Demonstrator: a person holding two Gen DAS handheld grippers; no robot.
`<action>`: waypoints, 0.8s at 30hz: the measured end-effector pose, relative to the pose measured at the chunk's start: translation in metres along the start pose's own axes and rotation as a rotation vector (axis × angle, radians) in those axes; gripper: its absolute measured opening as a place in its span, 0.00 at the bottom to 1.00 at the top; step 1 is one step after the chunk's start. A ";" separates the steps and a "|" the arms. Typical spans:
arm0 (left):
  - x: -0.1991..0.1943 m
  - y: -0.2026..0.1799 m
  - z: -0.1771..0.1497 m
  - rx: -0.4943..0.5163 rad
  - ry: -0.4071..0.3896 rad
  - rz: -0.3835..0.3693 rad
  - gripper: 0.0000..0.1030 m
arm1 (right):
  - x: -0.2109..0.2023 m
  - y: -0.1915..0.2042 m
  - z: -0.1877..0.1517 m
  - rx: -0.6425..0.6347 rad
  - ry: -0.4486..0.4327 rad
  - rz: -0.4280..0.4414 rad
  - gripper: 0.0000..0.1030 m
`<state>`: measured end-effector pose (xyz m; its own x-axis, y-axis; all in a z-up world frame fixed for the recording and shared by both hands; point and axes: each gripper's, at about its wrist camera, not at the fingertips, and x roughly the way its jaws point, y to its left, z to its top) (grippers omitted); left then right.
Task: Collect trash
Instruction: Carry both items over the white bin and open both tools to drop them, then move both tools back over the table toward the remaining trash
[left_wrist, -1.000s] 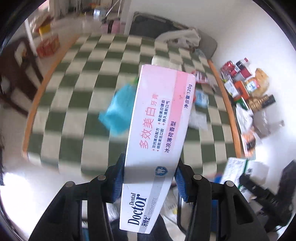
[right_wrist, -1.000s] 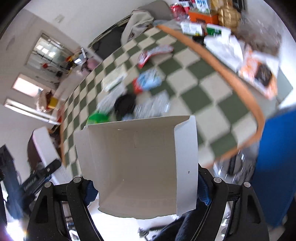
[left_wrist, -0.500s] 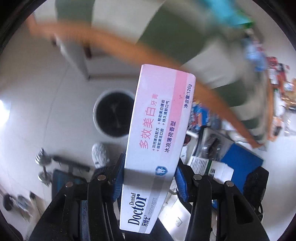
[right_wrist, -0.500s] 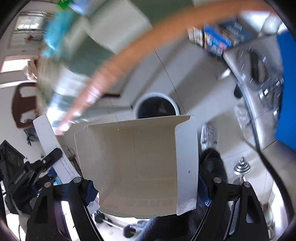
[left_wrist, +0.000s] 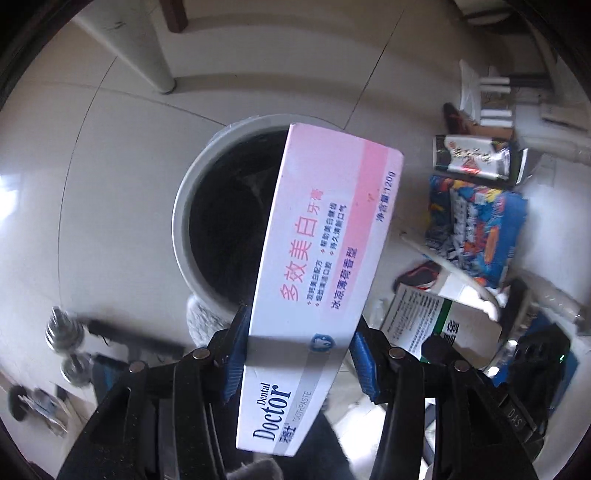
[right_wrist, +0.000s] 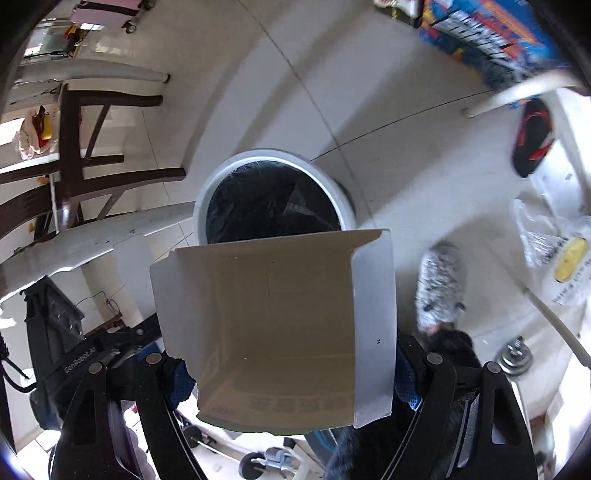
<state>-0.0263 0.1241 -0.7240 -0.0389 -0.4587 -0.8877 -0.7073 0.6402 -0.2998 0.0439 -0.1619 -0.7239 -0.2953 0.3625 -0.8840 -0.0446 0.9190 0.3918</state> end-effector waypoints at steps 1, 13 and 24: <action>0.003 0.005 0.004 0.016 -0.013 0.016 0.62 | 0.015 0.002 0.007 -0.013 0.004 -0.002 0.86; -0.026 0.035 -0.014 0.089 -0.234 0.291 1.00 | 0.059 0.040 0.014 -0.162 -0.030 -0.172 1.00; -0.042 0.024 -0.053 0.151 -0.231 0.406 1.00 | 0.030 0.069 -0.017 -0.334 -0.108 -0.449 1.00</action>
<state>-0.0790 0.1260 -0.6751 -0.1210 -0.0158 -0.9925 -0.5562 0.8292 0.0546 0.0156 -0.0905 -0.7186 -0.0793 -0.0228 -0.9966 -0.4477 0.8940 0.0152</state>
